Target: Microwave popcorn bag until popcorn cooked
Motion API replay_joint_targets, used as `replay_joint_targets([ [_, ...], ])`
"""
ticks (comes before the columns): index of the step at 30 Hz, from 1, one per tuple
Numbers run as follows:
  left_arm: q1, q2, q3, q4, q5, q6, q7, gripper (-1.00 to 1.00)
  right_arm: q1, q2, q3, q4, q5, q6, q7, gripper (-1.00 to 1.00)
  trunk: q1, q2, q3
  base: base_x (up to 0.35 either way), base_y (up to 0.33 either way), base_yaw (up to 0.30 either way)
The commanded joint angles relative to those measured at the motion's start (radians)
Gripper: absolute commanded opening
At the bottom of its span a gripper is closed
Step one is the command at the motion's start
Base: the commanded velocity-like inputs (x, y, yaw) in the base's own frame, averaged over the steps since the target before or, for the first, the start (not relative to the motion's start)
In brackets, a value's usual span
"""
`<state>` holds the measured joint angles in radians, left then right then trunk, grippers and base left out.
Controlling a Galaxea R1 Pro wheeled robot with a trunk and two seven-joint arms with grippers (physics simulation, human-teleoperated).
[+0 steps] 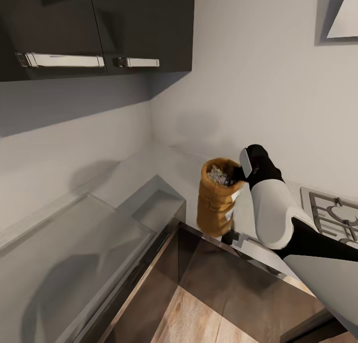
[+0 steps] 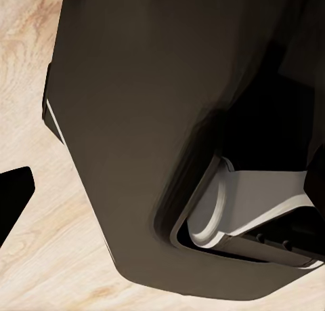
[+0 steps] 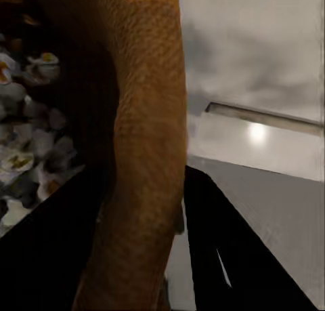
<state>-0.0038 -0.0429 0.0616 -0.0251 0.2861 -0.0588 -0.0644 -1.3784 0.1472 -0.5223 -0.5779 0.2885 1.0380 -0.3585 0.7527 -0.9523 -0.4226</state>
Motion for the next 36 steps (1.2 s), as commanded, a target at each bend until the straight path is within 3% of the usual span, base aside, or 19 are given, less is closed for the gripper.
replay_joint_targets([
  [1,-0.001,0.0,0.006,0.001,0.004,-0.003,-0.005,1.0,-0.001,0.002,-0.008,0.0,-0.008,0.0,0.0,-1.0,0.0,-0.001,-0.001,0.0,0.0,0.0],
  [12,0.0,0.0,0.006,0.001,0.004,-0.003,-0.005,1.0,-0.001,0.002,-0.006,-0.009,-0.006,0.009,0.001,-1.0,0.0,-0.001,-0.001,0.0,0.0,0.0],
  [19,-0.001,0.0,0.006,0.001,0.004,-0.003,-0.005,1.0,-0.001,0.019,0.009,-0.021,-0.005,0.009,0.002,-1.0,0.0,-0.001,-0.001,0.0,0.0,0.0],
  [26,0.0,-0.001,0.006,0.001,0.004,-0.003,-0.004,1.0,-0.001,0.018,0.019,-0.123,-0.005,0.009,0.004,-1.0,0.0,-0.001,-0.001,0.0,0.0,0.0],
  [36,0.0,-0.002,0.005,0.001,0.002,-0.003,-0.003,1.0,-0.001,0.016,0.019,-0.131,-0.005,0.009,0.005,-1.0,0.0,-0.001,-0.001,-0.127,0.0,0.0],
])
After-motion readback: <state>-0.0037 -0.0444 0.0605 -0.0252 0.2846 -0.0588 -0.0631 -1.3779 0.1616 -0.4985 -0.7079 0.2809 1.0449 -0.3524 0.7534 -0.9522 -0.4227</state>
